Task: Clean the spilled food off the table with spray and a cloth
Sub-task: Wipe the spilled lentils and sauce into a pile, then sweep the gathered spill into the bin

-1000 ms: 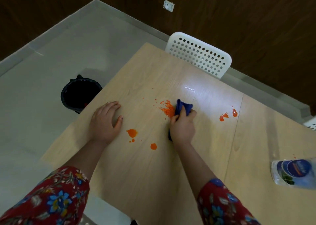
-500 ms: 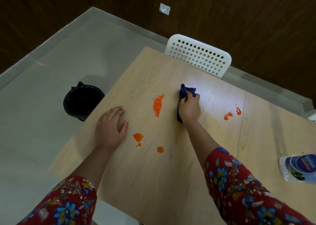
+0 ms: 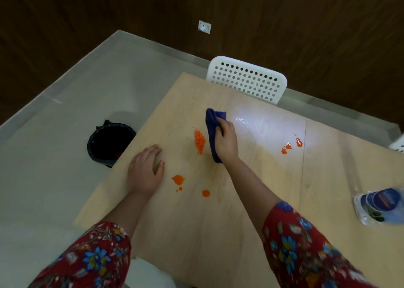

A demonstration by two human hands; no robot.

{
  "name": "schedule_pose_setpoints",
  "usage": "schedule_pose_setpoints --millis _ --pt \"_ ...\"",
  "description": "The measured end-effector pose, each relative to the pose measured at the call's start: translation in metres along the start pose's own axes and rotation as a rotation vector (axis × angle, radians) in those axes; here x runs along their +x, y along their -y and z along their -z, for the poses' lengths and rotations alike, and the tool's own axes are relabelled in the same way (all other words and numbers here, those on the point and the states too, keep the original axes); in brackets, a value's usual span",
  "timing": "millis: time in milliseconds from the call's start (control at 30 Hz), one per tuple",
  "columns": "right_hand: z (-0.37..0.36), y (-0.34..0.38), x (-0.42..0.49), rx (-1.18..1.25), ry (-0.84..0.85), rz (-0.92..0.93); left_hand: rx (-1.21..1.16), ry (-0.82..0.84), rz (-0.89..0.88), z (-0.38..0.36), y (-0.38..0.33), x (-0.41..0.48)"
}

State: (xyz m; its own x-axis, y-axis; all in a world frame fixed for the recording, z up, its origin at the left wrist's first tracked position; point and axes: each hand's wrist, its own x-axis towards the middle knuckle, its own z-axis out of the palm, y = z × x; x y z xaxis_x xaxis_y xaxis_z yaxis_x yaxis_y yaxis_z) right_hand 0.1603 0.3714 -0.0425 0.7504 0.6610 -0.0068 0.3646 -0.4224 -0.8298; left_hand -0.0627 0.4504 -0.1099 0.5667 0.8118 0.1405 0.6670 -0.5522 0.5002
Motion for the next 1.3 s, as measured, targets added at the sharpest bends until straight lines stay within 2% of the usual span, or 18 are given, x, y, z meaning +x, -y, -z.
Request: schedule_pose_setpoints --millis 100,167,300,400,600,800,1033,1300 --pt "0.028 0.021 -0.049 0.553 0.07 -0.374 -0.077 0.023 0.038 0.007 -0.005 -0.003" --pt "0.044 0.034 -0.086 0.79 0.095 -0.525 -0.172 0.018 0.044 0.017 -0.008 -0.005" --pt "0.055 0.047 -0.151 1.193 0.085 -0.719 -0.508 0.002 0.074 0.051 -0.03 -0.021" --pt "0.058 0.067 -0.21 1.38 0.078 -0.712 -0.738 0.018 0.014 0.087 -0.044 -0.056" --pt "0.051 0.112 -0.299 1.483 0.089 -0.639 -1.002 0.127 0.022 0.154 -0.047 -0.115" --pt "0.015 0.15 -0.34 1.623 0.184 -0.649 -1.076 0.186 0.125 0.204 -0.02 -0.136" --pt "-0.066 0.181 -0.31 1.608 0.132 -0.709 -1.021 0.218 0.245 0.227 0.062 -0.09" --pt "-0.215 0.22 -0.217 1.502 0.128 -0.851 -0.922 0.228 0.345 0.266 0.218 0.015"
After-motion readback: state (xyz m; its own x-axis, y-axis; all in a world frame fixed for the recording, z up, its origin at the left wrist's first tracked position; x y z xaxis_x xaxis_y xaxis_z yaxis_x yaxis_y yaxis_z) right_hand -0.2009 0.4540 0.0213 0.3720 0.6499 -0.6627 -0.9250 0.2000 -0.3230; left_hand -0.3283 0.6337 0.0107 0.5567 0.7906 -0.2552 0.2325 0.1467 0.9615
